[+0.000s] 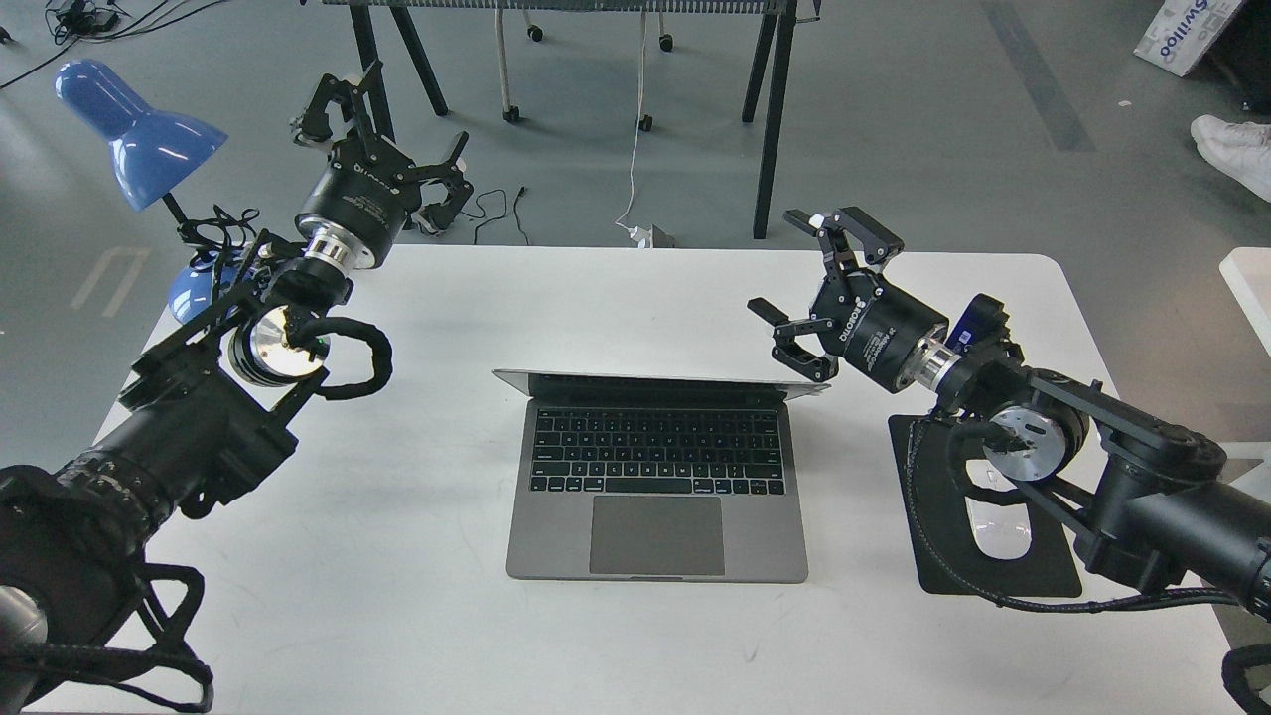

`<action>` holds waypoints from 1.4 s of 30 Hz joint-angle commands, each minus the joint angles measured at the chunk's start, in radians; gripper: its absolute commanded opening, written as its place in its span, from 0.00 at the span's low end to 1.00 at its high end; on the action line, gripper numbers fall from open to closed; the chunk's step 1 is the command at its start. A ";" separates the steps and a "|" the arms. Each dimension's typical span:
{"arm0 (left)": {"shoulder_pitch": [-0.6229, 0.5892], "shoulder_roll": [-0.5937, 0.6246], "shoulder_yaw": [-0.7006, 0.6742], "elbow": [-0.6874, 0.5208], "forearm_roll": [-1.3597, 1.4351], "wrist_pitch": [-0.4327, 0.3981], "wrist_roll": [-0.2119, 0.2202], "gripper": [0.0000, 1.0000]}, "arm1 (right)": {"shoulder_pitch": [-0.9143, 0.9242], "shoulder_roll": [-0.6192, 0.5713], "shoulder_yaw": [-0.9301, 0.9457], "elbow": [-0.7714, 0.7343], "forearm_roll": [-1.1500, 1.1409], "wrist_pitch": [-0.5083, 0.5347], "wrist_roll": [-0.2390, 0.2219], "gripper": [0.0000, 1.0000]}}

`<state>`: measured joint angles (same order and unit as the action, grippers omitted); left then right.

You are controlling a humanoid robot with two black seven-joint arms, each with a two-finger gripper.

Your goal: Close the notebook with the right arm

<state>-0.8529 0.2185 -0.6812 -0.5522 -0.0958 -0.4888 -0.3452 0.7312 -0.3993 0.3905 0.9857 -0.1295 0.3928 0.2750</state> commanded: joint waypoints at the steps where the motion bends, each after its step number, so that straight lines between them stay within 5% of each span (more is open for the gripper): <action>1: 0.000 -0.001 0.000 0.000 0.001 0.000 0.000 1.00 | -0.018 -0.015 -0.039 0.016 -0.056 0.000 0.003 1.00; 20: 0.000 -0.001 0.000 0.000 0.001 0.000 0.000 1.00 | -0.150 0.023 -0.088 -0.009 -0.464 -0.022 -0.002 1.00; 31: 0.000 -0.001 0.000 0.000 -0.001 0.000 0.000 1.00 | -0.151 0.069 -0.134 -0.058 -0.487 -0.055 0.003 1.00; 42: 0.000 -0.001 0.000 0.000 0.001 0.000 0.000 1.00 | -0.154 0.043 0.189 -0.029 -0.478 0.004 0.007 1.00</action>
<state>-0.8529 0.2179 -0.6811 -0.5522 -0.0959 -0.4887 -0.3447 0.5781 -0.3448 0.4718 0.9554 -0.6083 0.3698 0.2824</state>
